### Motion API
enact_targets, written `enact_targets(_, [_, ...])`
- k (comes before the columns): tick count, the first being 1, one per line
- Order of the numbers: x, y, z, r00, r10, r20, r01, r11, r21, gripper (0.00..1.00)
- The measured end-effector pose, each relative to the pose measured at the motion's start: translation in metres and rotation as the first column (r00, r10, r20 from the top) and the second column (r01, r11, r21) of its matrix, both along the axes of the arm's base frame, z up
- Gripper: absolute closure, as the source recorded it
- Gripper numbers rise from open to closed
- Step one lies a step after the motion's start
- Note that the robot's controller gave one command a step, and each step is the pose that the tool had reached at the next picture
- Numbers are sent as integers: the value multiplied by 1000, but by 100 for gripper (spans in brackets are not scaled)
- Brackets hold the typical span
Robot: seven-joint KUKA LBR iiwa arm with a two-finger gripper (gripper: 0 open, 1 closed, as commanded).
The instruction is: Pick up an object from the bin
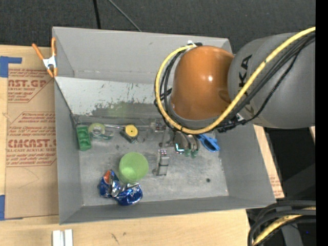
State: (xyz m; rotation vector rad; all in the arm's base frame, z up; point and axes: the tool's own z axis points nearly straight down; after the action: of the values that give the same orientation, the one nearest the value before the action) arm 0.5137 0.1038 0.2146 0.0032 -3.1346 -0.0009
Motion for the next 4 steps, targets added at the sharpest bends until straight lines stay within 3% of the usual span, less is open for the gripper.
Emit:
enact_targets(1, [-4, 81, -144, 1000, 24, 20, -24, 1000, 9, 0])
enact_targets(2, [-30, 142, -143, 992, 128, 14, -128, 992, -1, 0])
enact_targets(3, [-30, 137, -144, 993, 122, 5, -122, 993, -5, 100])
enact_targets(4, [25, 141, -27, 931, 364, 17, -364, 931, -1, 100])
